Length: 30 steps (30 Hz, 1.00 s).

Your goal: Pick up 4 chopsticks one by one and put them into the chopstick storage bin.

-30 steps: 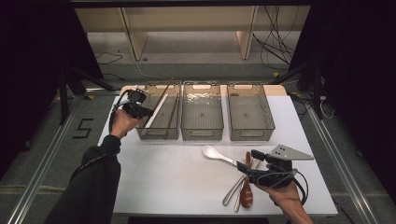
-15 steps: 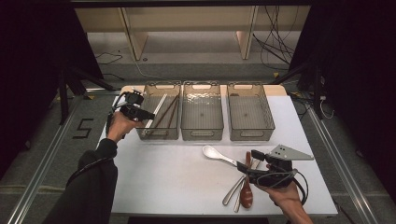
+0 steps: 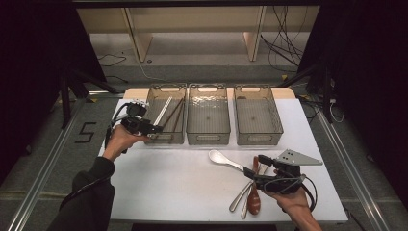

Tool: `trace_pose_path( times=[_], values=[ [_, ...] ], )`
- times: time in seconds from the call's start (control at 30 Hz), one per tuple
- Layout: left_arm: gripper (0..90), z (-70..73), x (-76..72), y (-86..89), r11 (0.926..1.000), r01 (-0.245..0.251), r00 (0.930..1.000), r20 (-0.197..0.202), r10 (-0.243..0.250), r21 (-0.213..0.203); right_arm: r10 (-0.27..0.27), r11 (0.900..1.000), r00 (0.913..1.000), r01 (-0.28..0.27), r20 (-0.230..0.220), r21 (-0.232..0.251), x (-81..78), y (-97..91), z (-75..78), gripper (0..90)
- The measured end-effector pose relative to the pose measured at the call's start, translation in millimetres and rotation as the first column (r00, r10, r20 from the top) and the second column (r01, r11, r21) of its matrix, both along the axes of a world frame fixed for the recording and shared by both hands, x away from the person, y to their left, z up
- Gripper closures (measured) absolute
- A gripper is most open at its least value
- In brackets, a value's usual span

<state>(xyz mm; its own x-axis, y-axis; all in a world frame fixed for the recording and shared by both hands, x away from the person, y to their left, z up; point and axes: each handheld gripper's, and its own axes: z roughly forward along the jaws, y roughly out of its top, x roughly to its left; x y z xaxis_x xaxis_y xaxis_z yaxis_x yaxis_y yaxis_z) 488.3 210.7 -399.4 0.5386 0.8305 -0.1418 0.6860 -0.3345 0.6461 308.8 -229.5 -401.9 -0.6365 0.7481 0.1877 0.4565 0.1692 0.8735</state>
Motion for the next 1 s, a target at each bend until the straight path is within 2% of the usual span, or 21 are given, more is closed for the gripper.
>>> trace_pose_path(
  times=[0.27,0.43,0.5,0.6,0.67,1.0],
  values=[
    [25.7,5.3,-17.2,-1.4,0.9987,0.035,0.9992,0.023,-0.034,-0.036,0.011,0.9999,0.9999,-0.011,-0.001,-0.007,0.1,0.6,-0.4,28.0],
    [24.4,7.4,-26.8,-3.8,0.9981,0.052,0.9978,0.042,-0.051,-0.034,0.011,0.9999,0.9999,-0.011,-0.003,-0.013,0.4,0.6,-0.6,28.1],
    [24.0,8.2,-30.9,-3.9,0.9975,0.054,0.9971,0.057,-0.051,-0.047,0.008,0.9997,0.9999,-0.008,-0.008,-0.021,0.6,0.8,-0.9,28.0],
    [23.4,6.8,-36.9,-4.4,0.9925,0.078,0.9963,0.045,-0.074,-0.095,0.007,0.9996,0.9999,-0.007,-0.012,-0.027,1.3,0.5,-1.7,28.0],
    [23.3,5.8,-41.3,-5.4,0.9929,0.084,0.9956,0.050,-0.080,-0.084,0.005,0.9996,0.9999,-0.005,-0.015,-0.026,1.4,0.3,-1.7,28.0],
    [22.9,2.2,-63.0,-7.9,0.9900,0.100,0.9913,0.096,-0.090,-0.100,-0.019,0.9972,0.9988,0.015,-0.046,-0.073,3.5,0.5,-4.7,28.0]
  ],
)
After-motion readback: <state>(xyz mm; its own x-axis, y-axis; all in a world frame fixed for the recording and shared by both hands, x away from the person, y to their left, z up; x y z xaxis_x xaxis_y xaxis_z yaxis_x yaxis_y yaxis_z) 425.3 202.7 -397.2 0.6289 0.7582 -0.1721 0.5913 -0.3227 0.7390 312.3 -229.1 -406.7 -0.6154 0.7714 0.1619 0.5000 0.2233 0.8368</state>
